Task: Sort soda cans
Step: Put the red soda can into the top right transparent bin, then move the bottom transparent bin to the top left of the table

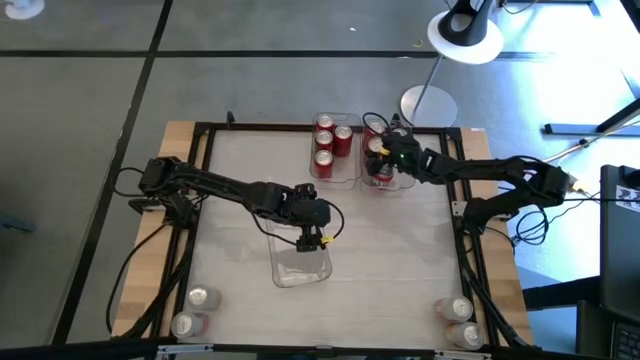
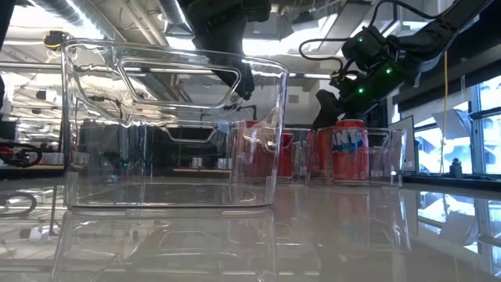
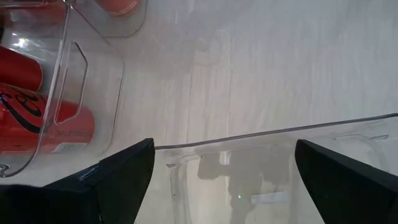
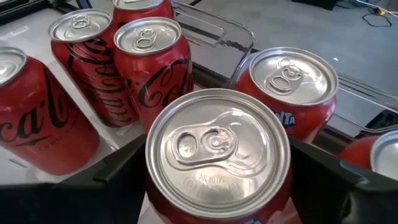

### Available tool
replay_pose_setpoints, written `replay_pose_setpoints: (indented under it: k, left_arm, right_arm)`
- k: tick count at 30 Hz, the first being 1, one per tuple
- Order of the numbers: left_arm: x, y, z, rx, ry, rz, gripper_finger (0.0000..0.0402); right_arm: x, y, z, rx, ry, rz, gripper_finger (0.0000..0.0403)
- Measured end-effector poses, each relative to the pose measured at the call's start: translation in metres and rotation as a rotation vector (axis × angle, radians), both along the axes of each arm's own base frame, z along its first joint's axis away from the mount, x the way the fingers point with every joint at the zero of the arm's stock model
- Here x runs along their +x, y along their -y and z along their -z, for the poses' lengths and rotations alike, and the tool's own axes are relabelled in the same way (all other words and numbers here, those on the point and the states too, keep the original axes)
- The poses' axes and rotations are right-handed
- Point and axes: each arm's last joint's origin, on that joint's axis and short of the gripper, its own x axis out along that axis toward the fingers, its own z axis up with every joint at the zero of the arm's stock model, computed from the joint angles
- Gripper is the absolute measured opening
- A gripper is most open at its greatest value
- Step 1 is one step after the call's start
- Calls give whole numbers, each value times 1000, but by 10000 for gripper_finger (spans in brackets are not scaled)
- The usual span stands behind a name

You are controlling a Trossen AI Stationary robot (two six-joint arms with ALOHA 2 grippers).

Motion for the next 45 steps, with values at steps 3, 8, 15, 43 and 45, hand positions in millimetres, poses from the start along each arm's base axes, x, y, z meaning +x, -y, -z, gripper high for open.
replay_pose_setpoints:
  k: [3, 8, 15, 43, 45]
  left_arm:
    - [0, 0, 0, 0, 0, 0, 373]
    - [0, 0, 0, 0, 0, 0, 373]
    - [0, 0, 0, 0, 0, 0, 373]
    - [0, 0, 0, -5, -1, -9, 373]
    - [0, 0, 0, -5, -1, -9, 373]
  right_arm:
    - [0, 0, 1, 1, -5, -1, 311]
    - [1, 0, 1, -7, -1, -5, 312]
    - [1, 0, 2, -8, -5, -6, 312]
    - [2, 2, 8, -2, -18, 24, 377]
    - [2, 2, 7, -6, -10, 22, 384]
